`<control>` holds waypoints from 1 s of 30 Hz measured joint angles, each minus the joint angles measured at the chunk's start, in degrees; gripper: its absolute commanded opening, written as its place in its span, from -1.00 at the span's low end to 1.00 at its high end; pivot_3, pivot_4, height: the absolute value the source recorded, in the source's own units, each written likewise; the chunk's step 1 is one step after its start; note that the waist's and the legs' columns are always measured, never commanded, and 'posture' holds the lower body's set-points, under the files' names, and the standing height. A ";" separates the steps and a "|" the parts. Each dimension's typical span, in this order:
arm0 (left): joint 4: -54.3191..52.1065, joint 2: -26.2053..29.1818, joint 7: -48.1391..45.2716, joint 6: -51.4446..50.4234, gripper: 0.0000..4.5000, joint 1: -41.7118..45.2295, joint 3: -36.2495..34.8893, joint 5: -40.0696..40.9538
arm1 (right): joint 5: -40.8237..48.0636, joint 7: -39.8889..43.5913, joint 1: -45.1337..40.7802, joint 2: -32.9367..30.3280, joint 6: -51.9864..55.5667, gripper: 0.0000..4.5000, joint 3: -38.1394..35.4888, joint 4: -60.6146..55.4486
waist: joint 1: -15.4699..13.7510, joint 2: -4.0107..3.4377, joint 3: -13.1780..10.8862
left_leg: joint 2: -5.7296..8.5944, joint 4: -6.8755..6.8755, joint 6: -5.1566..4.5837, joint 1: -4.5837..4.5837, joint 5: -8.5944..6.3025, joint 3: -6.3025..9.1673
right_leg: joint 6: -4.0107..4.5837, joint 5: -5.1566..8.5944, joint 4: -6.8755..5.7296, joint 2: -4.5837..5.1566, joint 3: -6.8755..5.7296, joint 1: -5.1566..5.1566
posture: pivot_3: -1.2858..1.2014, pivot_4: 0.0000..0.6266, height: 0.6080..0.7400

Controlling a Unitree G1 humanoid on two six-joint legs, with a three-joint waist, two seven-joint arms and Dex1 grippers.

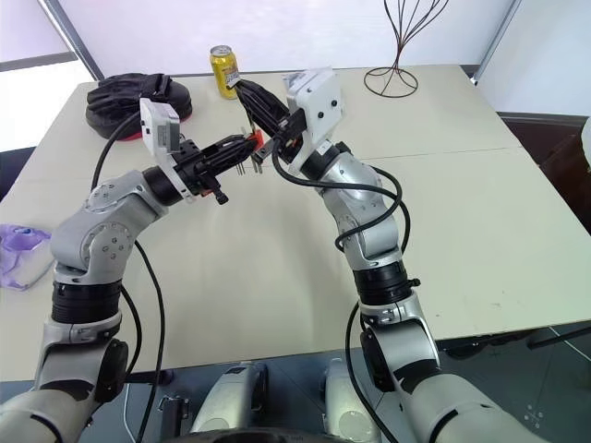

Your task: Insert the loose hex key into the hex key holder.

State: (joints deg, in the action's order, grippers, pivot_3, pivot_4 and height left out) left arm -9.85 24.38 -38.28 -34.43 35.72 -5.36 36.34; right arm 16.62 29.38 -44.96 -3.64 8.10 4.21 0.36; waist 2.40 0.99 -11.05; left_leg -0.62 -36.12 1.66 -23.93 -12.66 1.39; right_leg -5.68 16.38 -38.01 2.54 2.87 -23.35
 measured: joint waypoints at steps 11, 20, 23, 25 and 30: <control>-0.38 -0.03 0.30 -0.05 -1.00 0.00 0.01 0.46 | -0.63 -0.05 -0.01 -0.37 -0.71 -0.97 -0.14 0.18 | 0.00 0.00 0.00 | 0.00 0.00 0.00 0.00 0.00 0.00 | 0.00 0.00 0.00 0.00 0.00 0.00 | 0.03 -0.52 1.00; -0.42 -0.02 1.03 -0.08 -1.00 0.40 -0.02 0.68 | -0.64 -0.02 0.26 -0.36 -0.01 -0.97 -0.05 0.18 | -0.01 0.00 0.00 | 0.00 0.00 0.00 0.00 0.00 0.00 | 0.00 0.00 0.00 0.00 0.00 0.00 | 0.03 -0.52 1.00; -0.42 -0.02 1.11 -0.13 -1.00 0.42 -0.08 0.68 | -0.65 0.11 0.50 -0.38 0.54 -0.68 0.10 0.17 | 0.00 0.00 0.00 | 0.00 0.00 0.00 0.00 0.00 0.00 | 0.00 0.00 0.00 0.00 0.00 0.00 | 0.03 -0.52 1.00; -0.42 -0.02 1.10 -0.13 -1.00 0.46 -0.08 0.75 | -0.68 0.35 0.56 -0.48 1.10 -0.35 0.53 0.15 | 0.00 0.00 0.00 | 0.00 0.00 0.00 0.00 0.00 0.00 | 0.00 0.00 0.00 0.00 0.00 0.00 | 0.03 -0.52 1.00; -0.43 -0.02 1.08 -0.15 -1.00 0.63 -0.03 1.19 | -0.76 1.28 2.94 -2.49 2.15 0.73 1.68 -1.65 | -0.21 0.00 0.00 | 0.01 -0.02 0.00 -0.04 0.00 0.01 | 0.00 0.00 0.02 0.02 0.00 0.00 | 0.03 -0.52 1.00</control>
State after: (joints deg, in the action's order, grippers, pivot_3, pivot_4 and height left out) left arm -10.27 24.36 -37.21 -34.57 36.35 -5.39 37.53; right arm 15.87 30.66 -42.02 -6.13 10.24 5.88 -1.28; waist 2.19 0.99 -11.05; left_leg -0.61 -36.14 1.66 -23.97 -12.66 1.40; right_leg -5.68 16.38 -37.98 2.56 2.87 -23.35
